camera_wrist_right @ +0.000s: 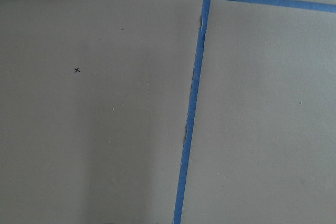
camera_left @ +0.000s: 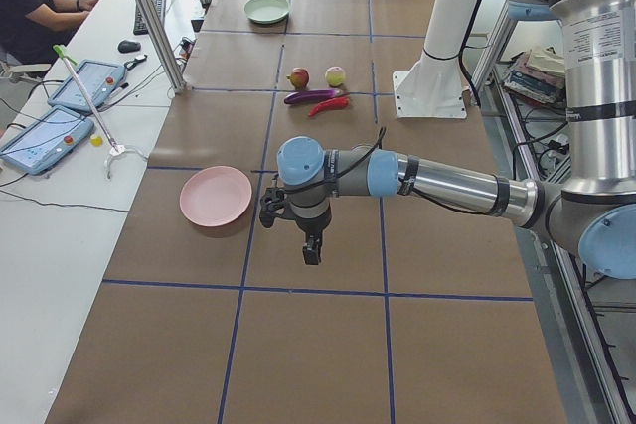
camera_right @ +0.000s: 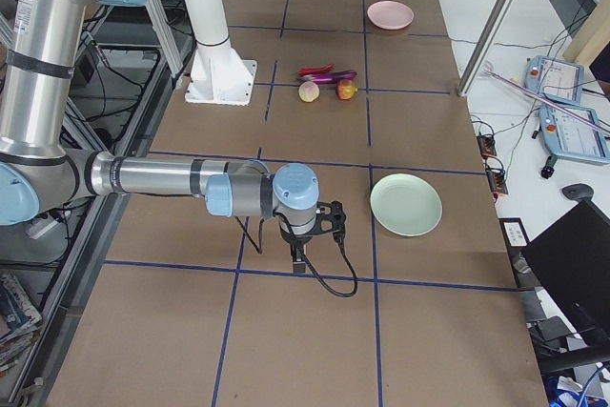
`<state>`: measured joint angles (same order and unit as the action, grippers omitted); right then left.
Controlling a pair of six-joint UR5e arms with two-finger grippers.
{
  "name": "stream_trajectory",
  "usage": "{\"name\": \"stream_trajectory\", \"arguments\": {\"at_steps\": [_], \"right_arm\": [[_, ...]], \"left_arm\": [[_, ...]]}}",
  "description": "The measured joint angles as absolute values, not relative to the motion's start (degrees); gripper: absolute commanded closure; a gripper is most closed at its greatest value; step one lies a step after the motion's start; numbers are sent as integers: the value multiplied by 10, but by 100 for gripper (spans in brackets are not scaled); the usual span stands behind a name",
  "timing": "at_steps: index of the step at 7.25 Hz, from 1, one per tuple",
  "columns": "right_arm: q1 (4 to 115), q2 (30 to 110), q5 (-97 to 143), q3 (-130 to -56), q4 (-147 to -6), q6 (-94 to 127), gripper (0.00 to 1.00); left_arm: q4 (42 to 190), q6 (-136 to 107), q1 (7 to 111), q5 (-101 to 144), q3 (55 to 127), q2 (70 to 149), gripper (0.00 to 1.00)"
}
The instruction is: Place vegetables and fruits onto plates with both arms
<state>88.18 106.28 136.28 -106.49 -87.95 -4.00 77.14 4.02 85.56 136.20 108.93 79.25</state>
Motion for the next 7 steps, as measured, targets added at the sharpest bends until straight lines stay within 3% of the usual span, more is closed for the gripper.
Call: {"name": "stream_trajectory", "arguments": {"at_steps": [7], "right_arm": [[879,1055,1385,-1068,-879,-36,0]], "left_arm": [[808,40,874,1393,1077,797,0]]}}
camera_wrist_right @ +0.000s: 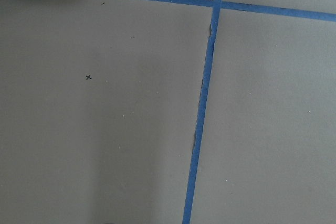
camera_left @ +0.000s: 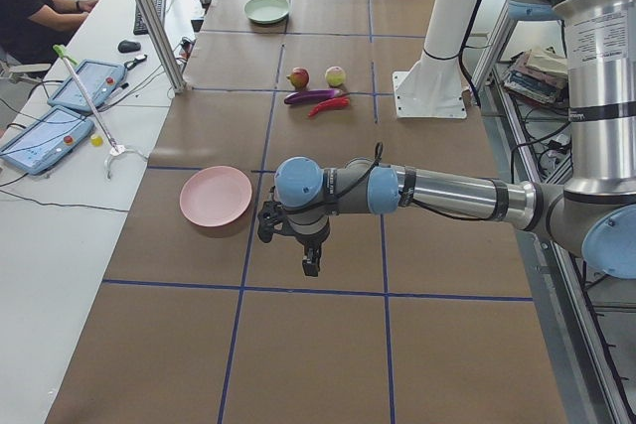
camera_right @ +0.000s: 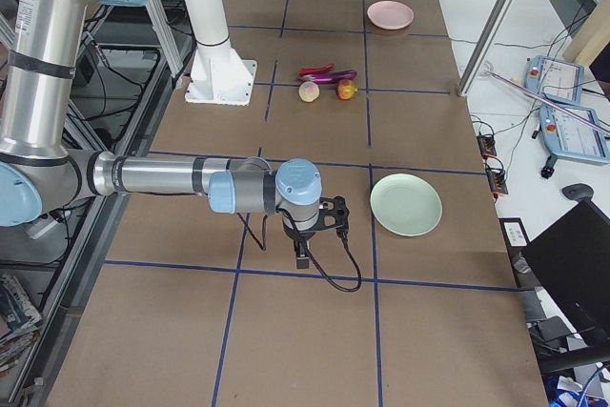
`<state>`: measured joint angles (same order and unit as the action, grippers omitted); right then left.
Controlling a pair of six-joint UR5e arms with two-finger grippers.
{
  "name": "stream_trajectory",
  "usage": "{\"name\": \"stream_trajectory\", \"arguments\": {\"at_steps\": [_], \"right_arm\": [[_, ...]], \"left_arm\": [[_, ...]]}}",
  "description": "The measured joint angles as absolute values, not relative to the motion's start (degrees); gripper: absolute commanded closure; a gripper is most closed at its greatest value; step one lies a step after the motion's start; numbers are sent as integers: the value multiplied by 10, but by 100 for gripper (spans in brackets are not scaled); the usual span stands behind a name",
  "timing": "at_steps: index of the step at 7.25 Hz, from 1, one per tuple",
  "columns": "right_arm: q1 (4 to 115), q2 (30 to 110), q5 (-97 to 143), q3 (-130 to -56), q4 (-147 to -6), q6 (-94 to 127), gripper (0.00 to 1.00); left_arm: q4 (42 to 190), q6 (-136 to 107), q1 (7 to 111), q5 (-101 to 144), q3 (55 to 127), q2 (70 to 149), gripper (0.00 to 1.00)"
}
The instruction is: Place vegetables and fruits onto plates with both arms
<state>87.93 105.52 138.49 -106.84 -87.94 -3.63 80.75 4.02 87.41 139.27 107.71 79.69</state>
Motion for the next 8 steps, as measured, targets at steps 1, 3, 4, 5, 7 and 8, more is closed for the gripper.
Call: {"name": "stream_trajectory", "arguments": {"at_steps": [1,3,4,5,7,8], "right_arm": [[877,1053,1407,-1069,-872,-36,0],[853,1045,1441,-1070,-817,-2,0],[825,1029,1447,-1070,-770,64,0],[785,995,1448,-1069,-725,169,0],[698,913,1438,-1070,-694,331,0],[646,872,1413,-1071,-691,400,1]], "left_arm": [[820,39,874,1394,1077,796,0],[828,38,873,1395,1072,794,0],[829,38,873,1395,1071,794,0],[829,38,873,1395,1071,794,0],[829,38,873,1395,1070,793,0],[829,38,873,1395,1070,793,0]]}}
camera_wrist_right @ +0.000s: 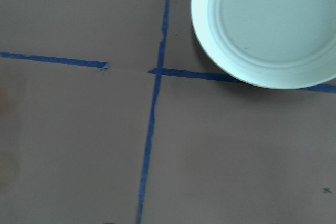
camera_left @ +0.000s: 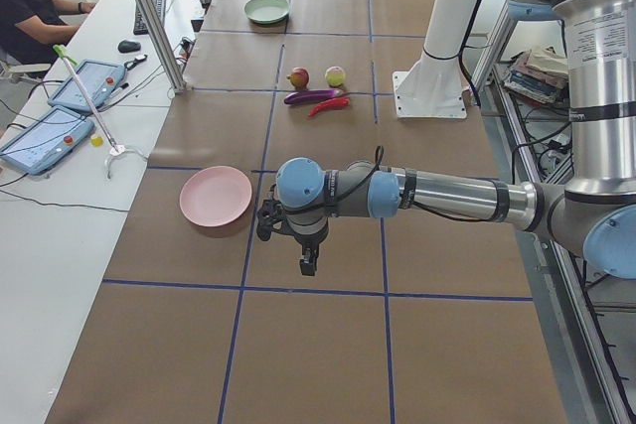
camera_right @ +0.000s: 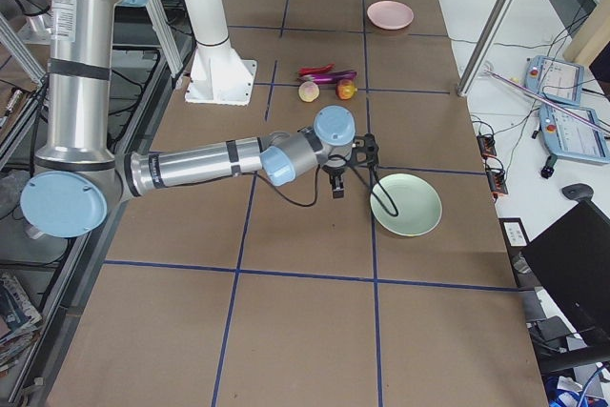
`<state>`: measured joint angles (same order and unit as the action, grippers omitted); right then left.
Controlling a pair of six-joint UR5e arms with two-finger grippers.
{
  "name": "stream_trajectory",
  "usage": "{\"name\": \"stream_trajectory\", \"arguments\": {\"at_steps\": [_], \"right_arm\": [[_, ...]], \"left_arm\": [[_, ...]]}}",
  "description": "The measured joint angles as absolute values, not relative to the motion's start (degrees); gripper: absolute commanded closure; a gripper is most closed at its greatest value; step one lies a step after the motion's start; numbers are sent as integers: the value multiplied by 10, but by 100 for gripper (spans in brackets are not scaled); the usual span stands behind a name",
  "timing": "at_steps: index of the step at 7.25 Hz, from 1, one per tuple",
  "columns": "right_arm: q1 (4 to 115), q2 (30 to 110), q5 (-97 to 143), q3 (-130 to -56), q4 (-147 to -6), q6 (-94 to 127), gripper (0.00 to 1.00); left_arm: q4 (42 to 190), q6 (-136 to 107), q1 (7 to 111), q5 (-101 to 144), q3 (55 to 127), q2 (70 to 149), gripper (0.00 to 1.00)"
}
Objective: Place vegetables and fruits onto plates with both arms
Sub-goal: 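Reach the right gripper down to the pale peach and grasp it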
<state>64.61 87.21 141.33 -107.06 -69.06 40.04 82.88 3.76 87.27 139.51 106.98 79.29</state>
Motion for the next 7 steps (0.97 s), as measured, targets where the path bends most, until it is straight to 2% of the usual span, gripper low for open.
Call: {"name": "stream_trajectory", "arguments": {"at_steps": [4,7], "right_arm": [[413,695,1239,-1064,-722,711,1],[286,584,1066,-1043,-877,777,0]], "left_arm": [[829,36,871,1396,1069,793,0],[829,36,869,1396,1061,793,0]]}}
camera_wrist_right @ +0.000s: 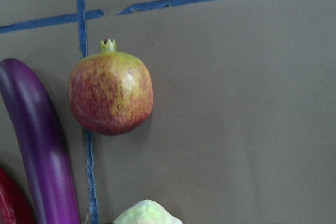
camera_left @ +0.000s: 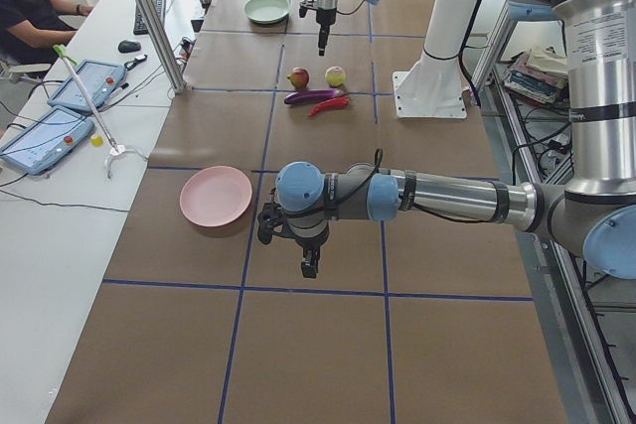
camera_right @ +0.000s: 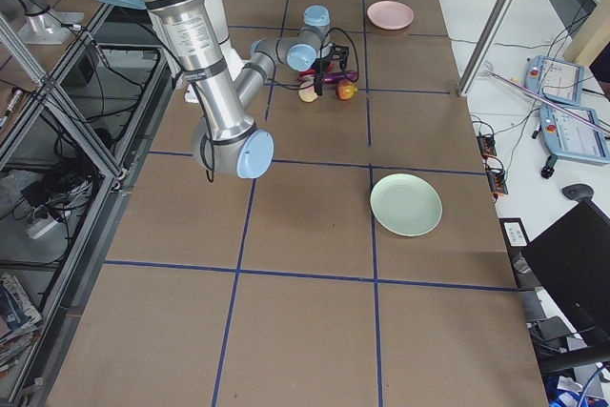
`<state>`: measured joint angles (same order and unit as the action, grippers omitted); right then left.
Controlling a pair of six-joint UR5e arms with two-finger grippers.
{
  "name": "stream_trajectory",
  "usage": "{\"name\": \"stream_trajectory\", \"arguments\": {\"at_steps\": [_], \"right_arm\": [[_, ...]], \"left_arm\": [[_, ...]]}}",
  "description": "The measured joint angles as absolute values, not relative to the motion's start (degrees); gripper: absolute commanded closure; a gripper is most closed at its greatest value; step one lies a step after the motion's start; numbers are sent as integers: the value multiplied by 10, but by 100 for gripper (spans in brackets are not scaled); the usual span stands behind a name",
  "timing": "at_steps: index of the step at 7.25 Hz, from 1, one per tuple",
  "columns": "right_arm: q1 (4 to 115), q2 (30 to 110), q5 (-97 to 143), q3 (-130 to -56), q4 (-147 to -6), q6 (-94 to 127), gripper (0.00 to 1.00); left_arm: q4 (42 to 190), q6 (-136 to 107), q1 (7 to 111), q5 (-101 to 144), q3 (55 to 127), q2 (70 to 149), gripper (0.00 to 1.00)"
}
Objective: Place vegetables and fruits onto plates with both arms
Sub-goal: 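Reach the right gripper down to the pale peach and grasp it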
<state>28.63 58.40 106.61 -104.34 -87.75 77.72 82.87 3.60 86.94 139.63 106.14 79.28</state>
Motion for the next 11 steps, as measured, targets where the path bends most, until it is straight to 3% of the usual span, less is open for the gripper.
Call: {"name": "stream_trajectory", "arguments": {"at_steps": [6,7,8,11], "right_arm": [[222,534,1001,-968,-904,805,4],[219,532,1002,-959,-903,804,41],[218,531,1003,-955,-902,804,97],[236,535,1022,-953,-906,797,100]], "left_arm": [[836,36,868,1397,1055,793,0],[836,36,867,1397,1055,793,0],[836,36,867,1397,1055,793,0],[837,36,867,1398,1056,793,0]]}}
